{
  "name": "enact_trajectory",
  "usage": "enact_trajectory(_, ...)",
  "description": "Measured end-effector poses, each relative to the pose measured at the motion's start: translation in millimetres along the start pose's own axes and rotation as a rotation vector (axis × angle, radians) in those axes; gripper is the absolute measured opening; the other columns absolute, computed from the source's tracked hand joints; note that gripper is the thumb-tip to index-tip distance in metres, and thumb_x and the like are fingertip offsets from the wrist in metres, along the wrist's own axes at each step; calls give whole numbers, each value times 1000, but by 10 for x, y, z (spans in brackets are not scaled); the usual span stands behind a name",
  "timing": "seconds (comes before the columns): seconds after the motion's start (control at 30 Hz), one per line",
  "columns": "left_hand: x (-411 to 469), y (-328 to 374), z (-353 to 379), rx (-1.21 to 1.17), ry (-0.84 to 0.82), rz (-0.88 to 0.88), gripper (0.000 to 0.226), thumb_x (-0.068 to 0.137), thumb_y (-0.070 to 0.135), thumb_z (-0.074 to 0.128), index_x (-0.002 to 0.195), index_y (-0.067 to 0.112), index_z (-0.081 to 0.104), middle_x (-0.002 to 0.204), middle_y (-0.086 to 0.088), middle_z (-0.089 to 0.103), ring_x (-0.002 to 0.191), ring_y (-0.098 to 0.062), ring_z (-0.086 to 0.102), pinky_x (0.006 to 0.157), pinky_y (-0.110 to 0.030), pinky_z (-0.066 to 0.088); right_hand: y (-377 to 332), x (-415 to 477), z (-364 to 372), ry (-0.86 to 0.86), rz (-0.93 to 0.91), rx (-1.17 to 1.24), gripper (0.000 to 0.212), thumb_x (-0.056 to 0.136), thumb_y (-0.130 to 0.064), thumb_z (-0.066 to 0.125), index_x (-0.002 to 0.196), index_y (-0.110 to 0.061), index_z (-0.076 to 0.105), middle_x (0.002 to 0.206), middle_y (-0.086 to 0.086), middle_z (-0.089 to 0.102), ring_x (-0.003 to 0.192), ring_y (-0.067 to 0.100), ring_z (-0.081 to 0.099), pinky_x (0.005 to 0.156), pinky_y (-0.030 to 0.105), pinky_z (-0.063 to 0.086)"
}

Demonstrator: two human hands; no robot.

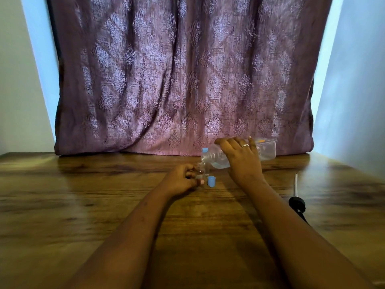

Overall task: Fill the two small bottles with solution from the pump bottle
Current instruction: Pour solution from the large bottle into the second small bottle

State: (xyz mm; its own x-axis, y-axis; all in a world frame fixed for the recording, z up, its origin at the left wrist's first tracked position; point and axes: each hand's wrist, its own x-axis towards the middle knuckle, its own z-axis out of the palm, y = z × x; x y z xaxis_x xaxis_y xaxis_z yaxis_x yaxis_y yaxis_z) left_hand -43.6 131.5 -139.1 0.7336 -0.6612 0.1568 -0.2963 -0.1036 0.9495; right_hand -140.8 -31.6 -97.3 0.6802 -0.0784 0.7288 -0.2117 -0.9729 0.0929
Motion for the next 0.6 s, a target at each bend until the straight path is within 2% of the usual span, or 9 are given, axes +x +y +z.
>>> enact_trajectory(0.23, 20, -16, -8, 2, -1, 0, 30, 82, 1, 70, 97, 26, 64, 93, 1, 76, 90, -18, 73, 84, -41, 58, -1, 3, -8, 3, -5, -1, 65, 73, 5, 55, 128, -28, 44, 129, -1, 55, 125, 27, 44, 112, 53, 16)
enact_trajectory(0.33, 25, -26, -5, 9, 0, 9, 31, 81, 2, 72, 107, 19, 65, 88, 1, 74, 86, -19, 72, 82, -39, 57, 1, 3, -14, 9, -4, -5, 63, 74, 5, 55, 127, -27, 45, 128, -1, 55, 125, 28, 44, 112, 53, 16)
enact_trajectory(0.43, 23, -24, -7, 28, 1, 13, 33, 81, 5, 73, 110, 18, 64, 97, -3, 74, 92, -21, 71, 80, -36, 57, -7, 3, -16, 11, -5, -14, 62, 75, 4, 55, 127, -28, 45, 129, -2, 55, 126, 27, 44, 112, 53, 16)
enact_trajectory(0.6, 21, -25, -4, 27, 3, 10, 29, 81, 5, 73, 104, 22, 64, 102, -6, 74, 99, -27, 70, 88, -44, 56, -26, -1, -17, 21, -13, -14, 59, 76, 3, 54, 126, -27, 45, 127, -2, 55, 125, 27, 44, 112, 53, 17)
